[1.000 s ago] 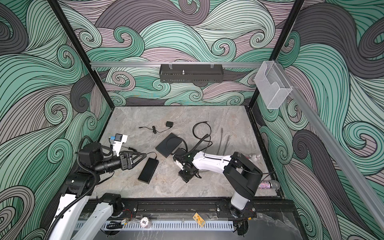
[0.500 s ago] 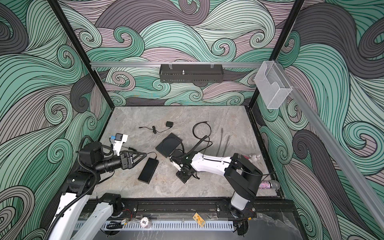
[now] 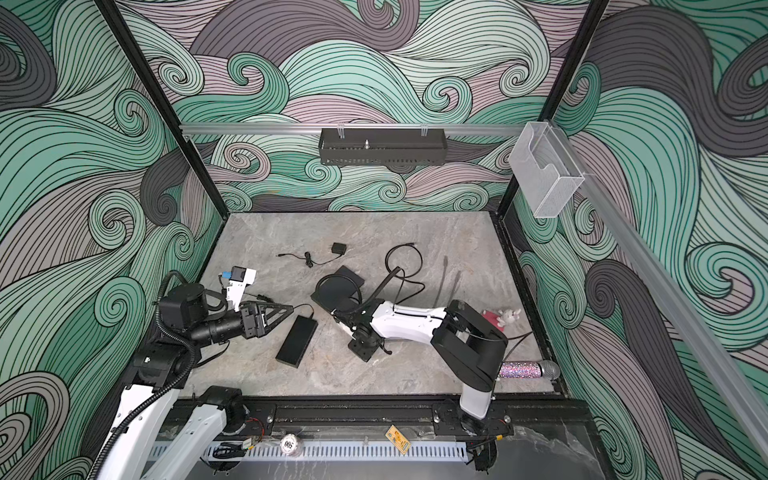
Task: Insert the plug into the switch port
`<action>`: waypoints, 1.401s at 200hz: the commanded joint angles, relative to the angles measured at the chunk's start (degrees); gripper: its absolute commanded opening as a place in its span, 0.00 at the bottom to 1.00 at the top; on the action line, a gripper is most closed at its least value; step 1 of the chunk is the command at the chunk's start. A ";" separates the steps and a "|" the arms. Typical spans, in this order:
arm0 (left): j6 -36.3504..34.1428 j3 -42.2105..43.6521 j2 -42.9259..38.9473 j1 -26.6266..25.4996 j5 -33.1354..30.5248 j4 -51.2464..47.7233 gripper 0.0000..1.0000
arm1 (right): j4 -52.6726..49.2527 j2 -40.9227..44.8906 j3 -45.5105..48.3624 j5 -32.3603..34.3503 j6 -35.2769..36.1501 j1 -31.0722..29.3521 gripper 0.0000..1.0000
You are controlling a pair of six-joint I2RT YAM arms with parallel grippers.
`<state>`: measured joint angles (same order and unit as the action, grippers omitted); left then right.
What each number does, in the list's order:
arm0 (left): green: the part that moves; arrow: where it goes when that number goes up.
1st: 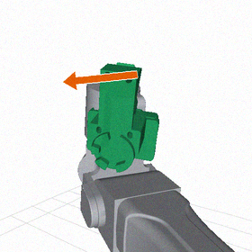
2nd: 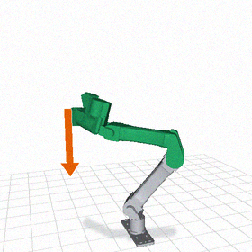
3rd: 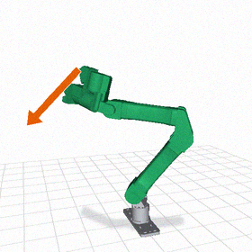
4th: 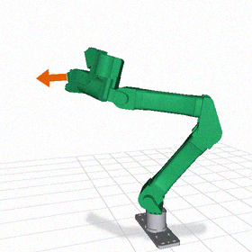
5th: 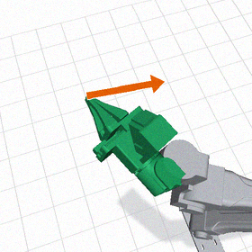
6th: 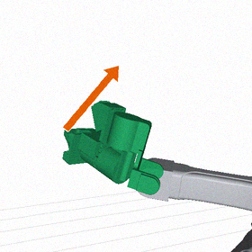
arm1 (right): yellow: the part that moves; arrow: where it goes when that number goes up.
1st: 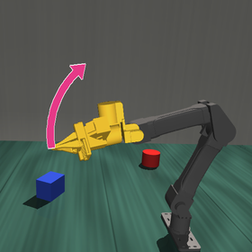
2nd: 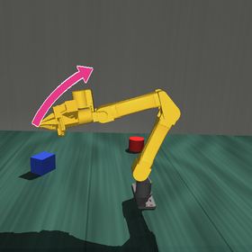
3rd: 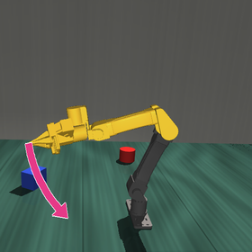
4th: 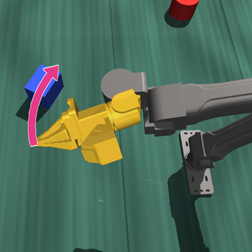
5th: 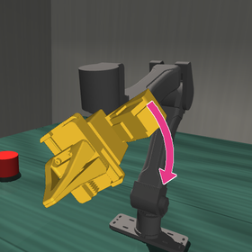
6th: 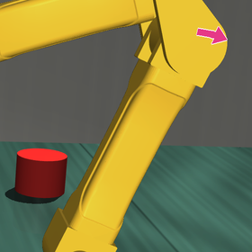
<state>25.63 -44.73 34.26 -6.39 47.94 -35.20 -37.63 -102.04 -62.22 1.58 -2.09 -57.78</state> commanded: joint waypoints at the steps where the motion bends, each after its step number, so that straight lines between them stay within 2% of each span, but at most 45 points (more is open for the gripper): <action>1: -0.71 -0.01 -0.08 0.42 -0.17 0.10 0.90 | -1.69 0.65 0.68 3.78 0.60 0.62 0.49; 94: -0.54 0.16 0.62 0.49 0.65 0.70 0.89 | -1.89 1.43 0.47 1.66 -0.29 3.59 0.49; 157: -0.55 0.15 0.71 0.51 0.65 0.79 0.89 | -2.01 1.56 -1.14 -2.34 -0.66 5.04 0.49; 280: -0.54 0.11 1.32 0.59 0.73 0.82 0.89 | -2.55 5.63 0.13 -1.48 -1.70 7.37 0.49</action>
<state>25.63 -44.73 34.94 -6.37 48.03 -35.11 -38.54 -97.10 -62.35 -0.08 -2.28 -51.62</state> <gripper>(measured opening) 0.892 0.491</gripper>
